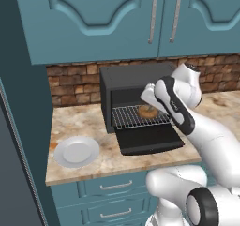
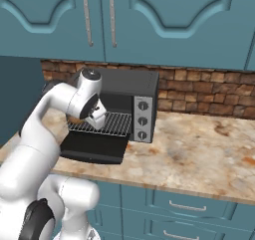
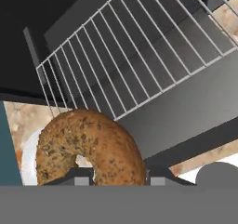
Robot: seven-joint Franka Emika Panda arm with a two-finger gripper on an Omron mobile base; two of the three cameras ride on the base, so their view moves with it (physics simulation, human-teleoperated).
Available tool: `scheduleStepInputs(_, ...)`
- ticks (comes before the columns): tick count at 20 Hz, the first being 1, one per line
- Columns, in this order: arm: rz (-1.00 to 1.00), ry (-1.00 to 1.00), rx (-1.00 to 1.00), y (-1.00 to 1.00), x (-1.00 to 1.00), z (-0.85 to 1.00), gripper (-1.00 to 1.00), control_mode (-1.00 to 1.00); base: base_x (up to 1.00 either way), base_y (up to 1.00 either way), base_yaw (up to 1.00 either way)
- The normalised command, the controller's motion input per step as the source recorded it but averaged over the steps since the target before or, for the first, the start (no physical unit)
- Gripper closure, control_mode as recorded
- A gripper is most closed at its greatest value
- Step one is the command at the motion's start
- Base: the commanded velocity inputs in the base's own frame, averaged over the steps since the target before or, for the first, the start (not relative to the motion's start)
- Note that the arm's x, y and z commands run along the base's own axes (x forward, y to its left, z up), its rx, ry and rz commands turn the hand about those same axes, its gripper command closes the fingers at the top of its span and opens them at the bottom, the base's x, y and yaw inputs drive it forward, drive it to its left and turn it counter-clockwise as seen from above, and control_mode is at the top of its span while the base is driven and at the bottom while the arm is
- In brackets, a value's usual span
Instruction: Pick up the bagel from the plate, place it on the toaster oven rack, close the door, and set the timer.
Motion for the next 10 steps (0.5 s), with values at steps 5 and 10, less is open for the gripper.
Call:
scheduleStepInputs(5, 0.19, -0.10, -0.04, -0.03, 0.39, -0.34, 1.00, -1.00, 0.00, 0.00, 0.00)
scheduleStepInputs(10, 0.17, -0.15, 0.00, 0.00, 0.23, -0.30, 1.00, -1.00, 0.00, 0.00, 0.00)
